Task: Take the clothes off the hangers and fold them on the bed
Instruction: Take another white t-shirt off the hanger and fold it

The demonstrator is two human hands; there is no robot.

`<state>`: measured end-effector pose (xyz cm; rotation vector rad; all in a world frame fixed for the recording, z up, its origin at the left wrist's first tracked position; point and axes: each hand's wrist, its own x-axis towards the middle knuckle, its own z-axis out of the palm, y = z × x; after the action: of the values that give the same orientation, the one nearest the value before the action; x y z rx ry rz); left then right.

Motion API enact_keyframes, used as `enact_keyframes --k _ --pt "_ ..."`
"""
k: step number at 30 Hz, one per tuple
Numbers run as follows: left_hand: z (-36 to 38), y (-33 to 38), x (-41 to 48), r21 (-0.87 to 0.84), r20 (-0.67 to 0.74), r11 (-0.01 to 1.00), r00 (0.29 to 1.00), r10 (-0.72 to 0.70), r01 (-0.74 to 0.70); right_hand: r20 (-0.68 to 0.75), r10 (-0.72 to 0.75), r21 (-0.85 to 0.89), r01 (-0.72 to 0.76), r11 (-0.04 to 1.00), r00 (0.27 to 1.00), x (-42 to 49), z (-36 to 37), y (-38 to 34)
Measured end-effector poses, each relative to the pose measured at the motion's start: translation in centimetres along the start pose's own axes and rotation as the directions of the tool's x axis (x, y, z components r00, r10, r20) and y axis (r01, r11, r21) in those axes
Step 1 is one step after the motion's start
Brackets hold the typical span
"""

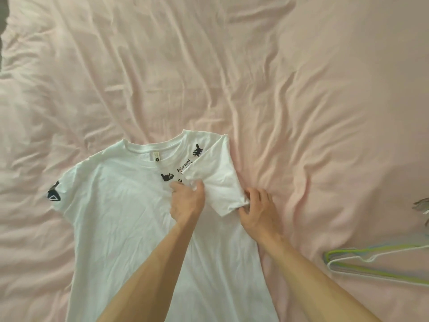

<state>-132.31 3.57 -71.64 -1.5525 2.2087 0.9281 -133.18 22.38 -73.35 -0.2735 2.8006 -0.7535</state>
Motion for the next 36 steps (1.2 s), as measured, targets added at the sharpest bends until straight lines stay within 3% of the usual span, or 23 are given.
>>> enact_keyframes --k 2,4,8,15,17,18,20,22,24,26,30,33,36 --pt "0.3 0.1 -0.4 -0.077 0.168 0.992 0.982 -0.086 0.100 0.050 0.006 0.024 -0.008 1.000 0.999 0.1 -0.2 0.1" --pt "0.6 -0.1 -0.4 -0.162 0.235 0.982 0.970 -0.057 0.097 0.097 0.010 0.008 -0.011 1.000 0.995 0.1 -0.2 0.3" --pt "-0.1 -0.4 -0.9 -0.245 0.198 0.965 0.979 -0.045 0.093 0.116 0.066 -0.069 -0.058 0.996 0.991 -0.3 -0.6 0.3" --pt "-0.3 -0.9 -1.9 -0.175 0.140 0.976 0.984 -0.107 0.131 0.139 0.151 -0.127 -0.133 0.983 0.979 -0.4 -0.5 -0.9" --pt "0.0 -0.5 -2.3 -0.032 -0.025 0.999 1.000 0.011 -0.012 0.089 0.144 -0.106 -0.134 0.985 0.986 -0.6 -0.6 -1.1" --pt "0.2 -0.2 -2.4 0.061 -0.116 0.986 0.980 0.160 -0.154 0.046 0.109 -0.069 -0.105 0.992 0.993 -0.7 -0.6 -1.1" --pt "0.9 0.9 -2.3 0.230 -0.180 0.849 0.837 0.517 -0.476 -0.057 -0.008 -0.001 0.008 1.000 0.998 -0.7 -0.5 -1.3" --pt "2.0 2.0 -1.4 0.314 -0.047 0.671 0.695 0.717 -0.672 -0.085 -0.129 -0.011 0.129 0.992 0.988 0.0 -0.3 -2.0" --pt "2.8 2.8 0.1 0.372 0.170 0.554 0.641 0.748 -0.745 -0.033 -0.259 -0.093 0.255 0.962 0.965 1.2 0.2 -2.0" --pt "3.2 2.9 2.1 0.463 0.283 0.472 0.630 0.723 -0.750 0.116 -0.331 -0.245 0.350 0.904 0.937 2.0 1.3 -0.7" --pt "3.5 2.6 5.3 0.588 0.287 0.407 0.650 0.703 -0.699 0.286 -0.311 -0.358 0.402 0.843 0.907 1.8 2.6 2.7" --pt "3.4 2.2 5.9 0.596 0.238 0.421 0.651 0.720 -0.684 0.310 -0.279 -0.354 0.383 0.853 0.909 1.4 2.3 2.5" --pt "1.6 1.5 6.1 0.609 0.190 0.474 0.697 0.691 -0.636 0.272 -0.262 -0.321 0.344 0.882 0.926 2.0 0.5 0.7"
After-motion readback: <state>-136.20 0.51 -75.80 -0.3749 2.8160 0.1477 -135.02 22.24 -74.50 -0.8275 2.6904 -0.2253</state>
